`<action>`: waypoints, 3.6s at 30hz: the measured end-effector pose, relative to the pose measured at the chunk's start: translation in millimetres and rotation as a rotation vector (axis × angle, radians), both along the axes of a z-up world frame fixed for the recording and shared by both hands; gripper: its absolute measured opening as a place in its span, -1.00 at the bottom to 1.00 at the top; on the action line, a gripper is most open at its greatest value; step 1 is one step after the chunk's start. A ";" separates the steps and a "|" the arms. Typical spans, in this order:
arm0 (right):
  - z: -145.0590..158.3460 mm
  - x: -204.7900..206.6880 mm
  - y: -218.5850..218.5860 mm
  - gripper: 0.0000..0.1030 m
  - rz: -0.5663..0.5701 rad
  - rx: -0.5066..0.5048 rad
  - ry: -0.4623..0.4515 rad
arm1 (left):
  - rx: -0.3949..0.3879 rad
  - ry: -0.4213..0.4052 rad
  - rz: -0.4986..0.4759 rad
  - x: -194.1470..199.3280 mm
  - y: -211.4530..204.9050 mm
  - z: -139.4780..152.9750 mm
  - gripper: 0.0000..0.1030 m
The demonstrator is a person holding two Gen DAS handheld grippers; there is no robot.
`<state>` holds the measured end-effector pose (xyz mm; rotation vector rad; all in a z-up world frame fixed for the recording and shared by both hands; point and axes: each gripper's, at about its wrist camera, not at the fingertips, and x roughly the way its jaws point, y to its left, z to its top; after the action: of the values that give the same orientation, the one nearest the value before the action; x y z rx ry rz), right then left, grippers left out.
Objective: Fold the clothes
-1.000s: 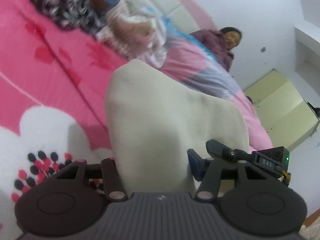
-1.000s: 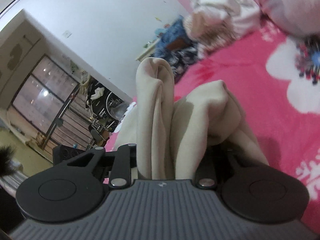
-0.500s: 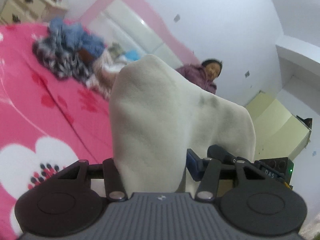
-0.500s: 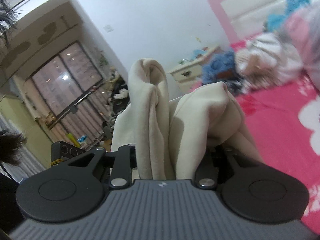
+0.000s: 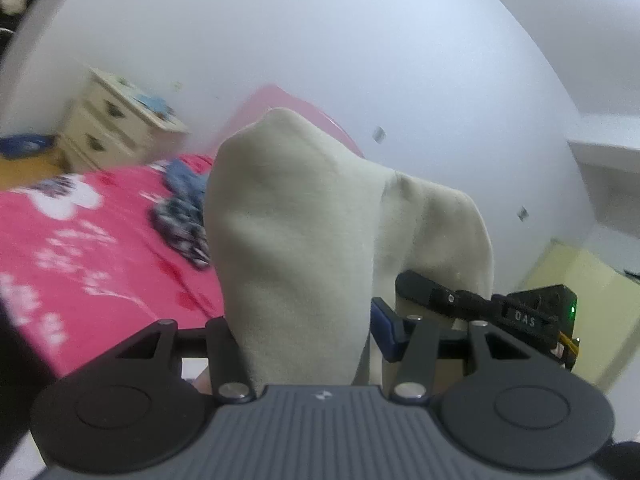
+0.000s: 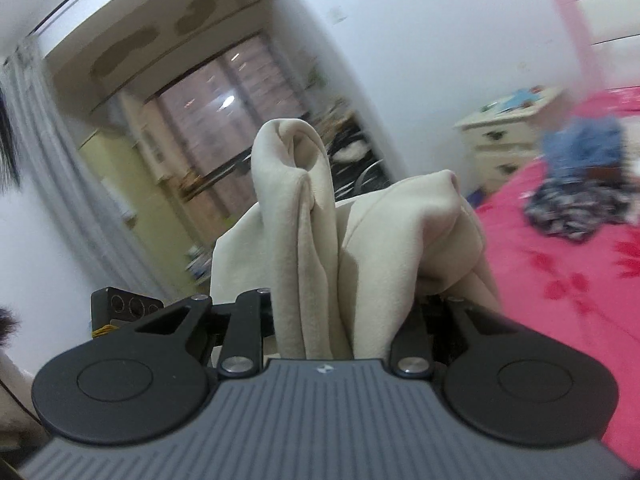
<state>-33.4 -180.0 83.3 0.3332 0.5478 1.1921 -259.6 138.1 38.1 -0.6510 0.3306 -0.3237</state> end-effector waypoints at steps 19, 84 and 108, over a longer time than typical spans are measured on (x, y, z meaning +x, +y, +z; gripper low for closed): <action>-13.4 9.8 337.0 -0.51 0.555 -0.226 0.292 | -0.019 0.369 0.593 -76.9 176.3 -13.8 0.00; -116.3 -9.3 247.1 -0.80 0.357 -0.179 0.379 | -0.310 0.598 0.445 -85.9 152.0 -109.6 -0.01; -73.3 -113.6 291.9 -0.50 0.324 -0.290 -0.441 | 0.351 0.477 0.627 -46.1 144.8 -64.9 0.30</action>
<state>-147.0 111.9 10.0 -0.2739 0.3861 1.4241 -305.7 282.9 -26.9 -0.4475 0.5989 0.4913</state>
